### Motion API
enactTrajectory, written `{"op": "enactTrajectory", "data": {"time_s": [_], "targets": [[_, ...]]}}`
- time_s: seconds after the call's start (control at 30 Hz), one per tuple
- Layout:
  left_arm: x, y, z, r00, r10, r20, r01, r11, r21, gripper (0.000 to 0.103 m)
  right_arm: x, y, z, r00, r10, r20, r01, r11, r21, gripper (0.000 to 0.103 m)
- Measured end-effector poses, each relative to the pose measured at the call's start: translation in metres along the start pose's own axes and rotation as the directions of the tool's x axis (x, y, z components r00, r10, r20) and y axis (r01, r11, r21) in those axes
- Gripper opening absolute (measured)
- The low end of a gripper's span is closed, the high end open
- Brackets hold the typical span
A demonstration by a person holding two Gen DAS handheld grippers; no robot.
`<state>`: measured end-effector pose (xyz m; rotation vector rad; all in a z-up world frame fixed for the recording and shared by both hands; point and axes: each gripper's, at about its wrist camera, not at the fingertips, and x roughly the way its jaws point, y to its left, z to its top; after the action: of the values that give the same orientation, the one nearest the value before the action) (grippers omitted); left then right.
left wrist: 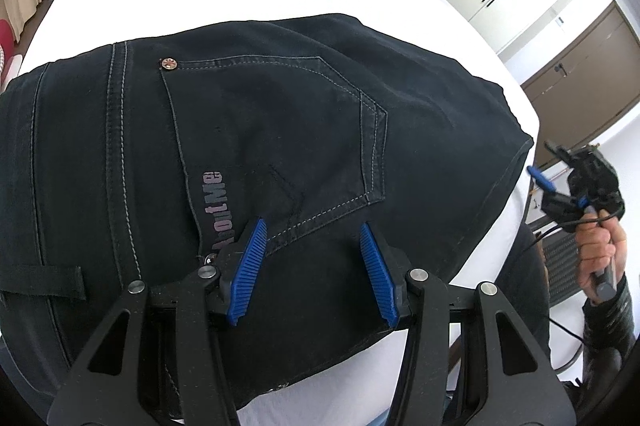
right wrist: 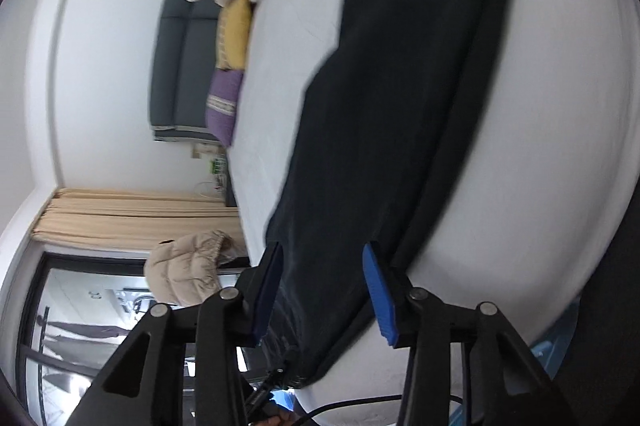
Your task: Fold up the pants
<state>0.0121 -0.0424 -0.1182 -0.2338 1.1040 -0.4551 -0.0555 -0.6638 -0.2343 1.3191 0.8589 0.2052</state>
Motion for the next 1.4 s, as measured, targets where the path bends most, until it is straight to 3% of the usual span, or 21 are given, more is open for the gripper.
{"op": "enactTrajectory", "data": {"time_s": [0.27, 0.47, 0.6, 0.63, 0.77, 0.87, 1.0, 1.2, 1.27, 1.33, 1.37, 1.4], "targets": [[-0.003, 0.003, -0.002, 1.0, -0.001, 0.004, 0.001, 1.0, 0.0, 0.048, 0.031, -0.009, -0.006, 0.997, -0.029, -0.071, 0.032, 0.999, 0.044, 0.046], [-0.003, 0.002, -0.002, 1.0, 0.002, 0.002, -0.002, 1.0, 0.001, 0.048, 0.042, -0.012, -0.005, 0.997, -0.035, -0.067, 0.039, 0.997, 0.059, 0.045], [-0.003, 0.0, -0.001, 1.0, 0.006, 0.001, -0.006, 1.0, 0.004, 0.048, 0.045, -0.023, -0.002, 0.998, -0.014, -0.06, 0.021, 0.993, 0.115, 0.026], [-0.002, -0.001, -0.001, 1.0, 0.006, -0.001, -0.006, 1.0, 0.005, 0.048, 0.045, -0.026, -0.003, 0.998, -0.006, -0.063, 0.014, 0.992, 0.129, 0.026], [-0.001, -0.001, 0.0, 1.0, 0.006, -0.002, -0.006, 1.0, 0.004, 0.048, 0.034, -0.029, -0.005, 0.999, -0.015, -0.05, 0.022, 0.989, 0.147, 0.026], [0.0, -0.002, 0.0, 1.0, 0.01, -0.003, -0.01, 1.0, 0.005, 0.048, 0.031, -0.03, -0.005, 1.0, -0.001, -0.024, 0.004, 0.986, 0.164, 0.036], [0.0, -0.002, 0.0, 1.0, 0.008, -0.003, -0.008, 1.0, 0.005, 0.048, 0.036, -0.029, -0.006, 1.0, 0.001, -0.02, 0.002, 0.987, 0.163, 0.042], [0.001, -0.002, 0.0, 1.0, 0.014, -0.002, -0.014, 1.0, 0.009, 0.048, 0.05, -0.033, -0.003, 0.999, 0.035, -0.016, -0.032, 0.986, 0.165, 0.04], [0.0, -0.002, 0.0, 1.0, 0.013, -0.002, -0.013, 1.0, 0.008, 0.048, 0.051, -0.038, -0.001, 0.997, 0.076, -0.012, -0.072, 0.98, 0.187, 0.033], [0.0, -0.002, 0.0, 1.0, 0.013, -0.003, -0.013, 1.0, 0.01, 0.048, 0.052, -0.045, 0.0, 0.995, 0.101, -0.013, -0.096, 0.973, 0.209, 0.018], [0.0, -0.003, 0.0, 1.0, 0.015, -0.004, -0.015, 1.0, 0.011, 0.048, 0.052, -0.048, 0.001, 0.995, 0.101, -0.013, -0.096, 0.971, 0.219, 0.005], [0.0, -0.003, 0.0, 1.0, 0.015, -0.004, -0.015, 1.0, 0.011, 0.048, 0.051, -0.053, 0.001, 0.996, 0.091, -0.015, -0.085, 0.969, 0.232, 0.001]]}}
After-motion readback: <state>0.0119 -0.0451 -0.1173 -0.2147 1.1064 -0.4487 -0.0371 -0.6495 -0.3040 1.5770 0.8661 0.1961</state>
